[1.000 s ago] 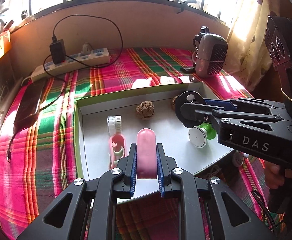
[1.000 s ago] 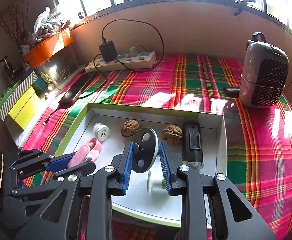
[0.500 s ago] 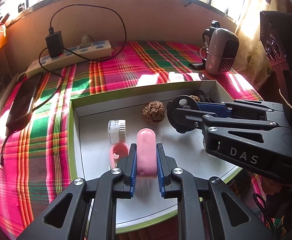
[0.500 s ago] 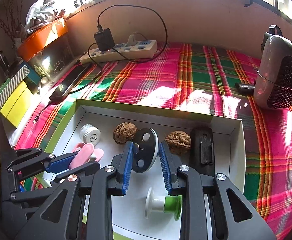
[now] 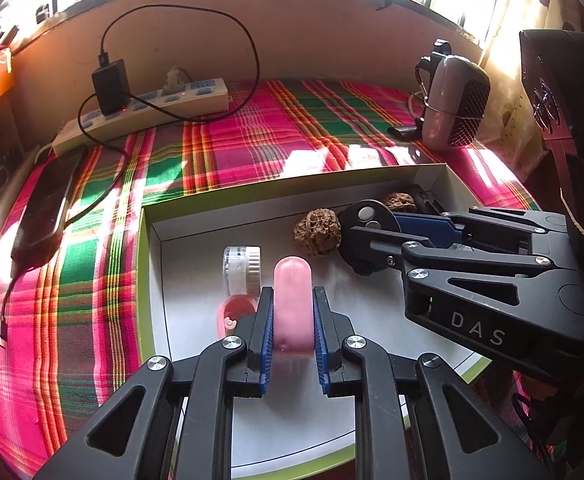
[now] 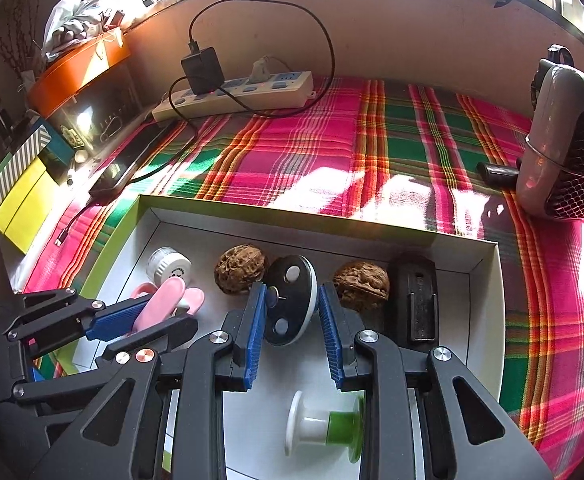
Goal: Organize objects
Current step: 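Open the right gripper to release the black disc while the left gripper releases the pink block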
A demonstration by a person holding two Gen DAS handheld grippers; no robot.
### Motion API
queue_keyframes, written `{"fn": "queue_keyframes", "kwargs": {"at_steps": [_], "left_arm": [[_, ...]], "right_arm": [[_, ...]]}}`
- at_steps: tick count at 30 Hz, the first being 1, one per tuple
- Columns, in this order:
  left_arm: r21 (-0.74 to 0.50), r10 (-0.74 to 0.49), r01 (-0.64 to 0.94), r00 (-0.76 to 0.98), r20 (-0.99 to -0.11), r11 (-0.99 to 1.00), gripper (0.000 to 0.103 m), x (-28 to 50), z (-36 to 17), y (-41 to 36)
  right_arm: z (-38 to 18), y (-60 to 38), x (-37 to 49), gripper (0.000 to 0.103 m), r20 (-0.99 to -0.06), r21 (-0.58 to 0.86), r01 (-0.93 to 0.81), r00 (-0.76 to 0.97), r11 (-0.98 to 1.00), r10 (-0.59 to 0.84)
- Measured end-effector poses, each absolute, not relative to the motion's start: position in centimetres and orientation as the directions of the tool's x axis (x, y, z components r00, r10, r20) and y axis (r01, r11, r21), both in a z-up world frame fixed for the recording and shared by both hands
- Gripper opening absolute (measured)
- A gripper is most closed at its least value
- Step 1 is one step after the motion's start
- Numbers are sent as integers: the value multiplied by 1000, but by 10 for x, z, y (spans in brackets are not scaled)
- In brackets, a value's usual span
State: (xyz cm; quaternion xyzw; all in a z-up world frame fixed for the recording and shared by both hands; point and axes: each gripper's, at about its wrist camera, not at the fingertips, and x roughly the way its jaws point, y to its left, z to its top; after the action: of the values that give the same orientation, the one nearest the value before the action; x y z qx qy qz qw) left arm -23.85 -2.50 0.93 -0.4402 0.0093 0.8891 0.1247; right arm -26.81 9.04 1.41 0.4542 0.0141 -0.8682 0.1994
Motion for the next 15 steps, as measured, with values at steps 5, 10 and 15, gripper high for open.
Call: {"fn": "queue_keyframes", "kwargs": {"at_steps": [5,10,15], "left_arm": [[-89,209,-227,-583,-785,-970,16,-240,10,-25],[-82,203,-227,-584,-786,-970,16,-241,10,-24],[-84,205,-227,-583,-786,-970,16,-241,10,-25]], "right_arm": [[14,89,-268,28,-793,156,358,-510,-921,-333],[14,90,-268,28,-790,165,352,-511,-921,-337],[13,90,-268,28,-790,172,345,-511,-923,-338]]}}
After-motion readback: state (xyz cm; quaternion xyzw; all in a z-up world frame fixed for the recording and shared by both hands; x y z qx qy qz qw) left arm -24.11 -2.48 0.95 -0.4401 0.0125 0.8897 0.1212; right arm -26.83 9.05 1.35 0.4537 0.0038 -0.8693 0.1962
